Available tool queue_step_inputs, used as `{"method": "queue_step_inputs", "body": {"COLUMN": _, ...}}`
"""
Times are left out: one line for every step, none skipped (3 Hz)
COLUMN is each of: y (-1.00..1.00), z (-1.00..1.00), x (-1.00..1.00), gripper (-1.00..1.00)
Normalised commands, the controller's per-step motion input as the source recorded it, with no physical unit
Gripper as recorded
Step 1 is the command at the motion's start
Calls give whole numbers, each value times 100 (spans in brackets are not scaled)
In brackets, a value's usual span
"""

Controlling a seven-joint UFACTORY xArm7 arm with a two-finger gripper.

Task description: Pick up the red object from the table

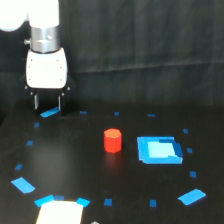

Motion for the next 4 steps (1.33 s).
{"method": "queue_step_inputs", "body": {"y": -100, "z": -64, "x": 100, "gripper": 100}}
{"method": "queue_step_inputs", "body": {"y": -98, "z": -61, "x": 100, "gripper": 61}}
{"method": "queue_step_inputs", "body": {"y": -44, "z": -76, "x": 100, "gripper": 100}}
{"method": "queue_step_inputs", "body": {"y": 67, "z": -24, "x": 27, "gripper": 100}}
